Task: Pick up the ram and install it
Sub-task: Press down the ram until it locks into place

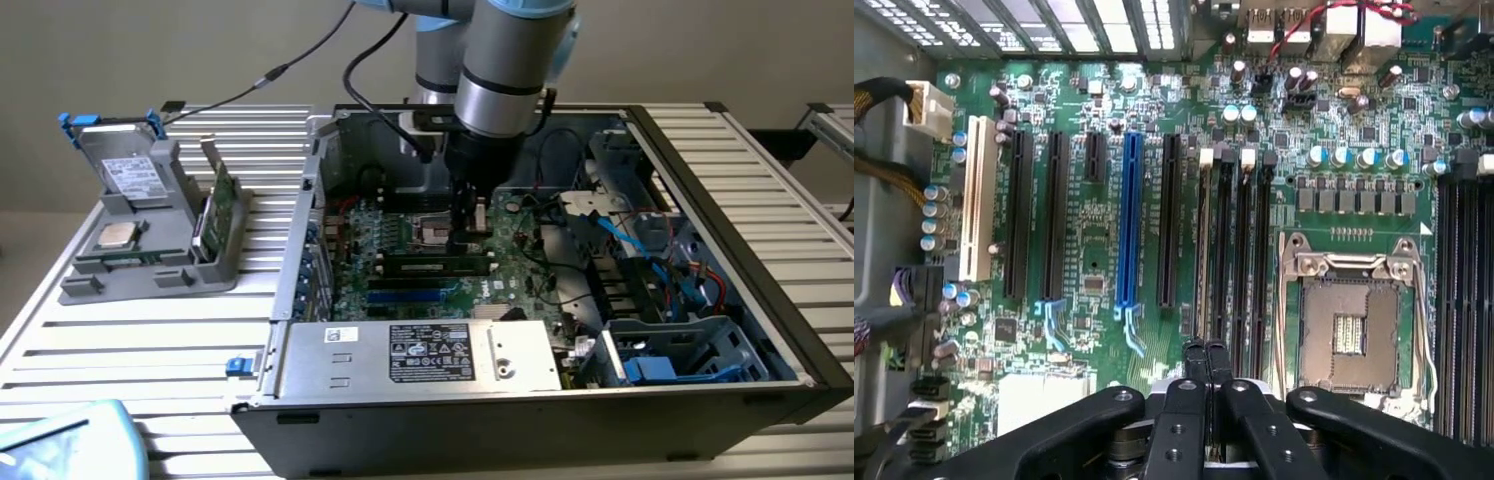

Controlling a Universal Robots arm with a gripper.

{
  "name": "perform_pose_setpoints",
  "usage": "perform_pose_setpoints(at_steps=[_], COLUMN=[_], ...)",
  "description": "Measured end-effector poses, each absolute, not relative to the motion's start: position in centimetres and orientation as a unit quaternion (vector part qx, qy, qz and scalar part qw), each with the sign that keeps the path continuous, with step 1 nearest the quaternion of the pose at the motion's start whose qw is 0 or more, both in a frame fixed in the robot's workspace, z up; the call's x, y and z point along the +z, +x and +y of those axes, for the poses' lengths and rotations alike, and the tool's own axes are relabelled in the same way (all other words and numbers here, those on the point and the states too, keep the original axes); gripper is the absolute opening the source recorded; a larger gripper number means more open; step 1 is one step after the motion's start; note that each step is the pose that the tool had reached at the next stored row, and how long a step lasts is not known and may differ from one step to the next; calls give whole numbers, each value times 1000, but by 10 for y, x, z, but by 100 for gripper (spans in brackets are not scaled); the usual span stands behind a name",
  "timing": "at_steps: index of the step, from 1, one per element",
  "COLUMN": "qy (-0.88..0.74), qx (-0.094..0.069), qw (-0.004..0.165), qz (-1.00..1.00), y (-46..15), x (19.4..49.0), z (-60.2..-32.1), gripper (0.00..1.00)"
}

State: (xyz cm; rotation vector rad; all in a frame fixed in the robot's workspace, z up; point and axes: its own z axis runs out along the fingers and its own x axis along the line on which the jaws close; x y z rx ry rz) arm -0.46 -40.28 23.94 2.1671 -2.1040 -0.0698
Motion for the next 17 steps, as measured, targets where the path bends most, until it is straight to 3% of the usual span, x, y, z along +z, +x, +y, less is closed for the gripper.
perform_pose_setpoints(at_steps=[17], qy=[716], qx=[-22], qw=[59], qz=[-695], y=[3], x=[228], z=[-404], gripper=[11])
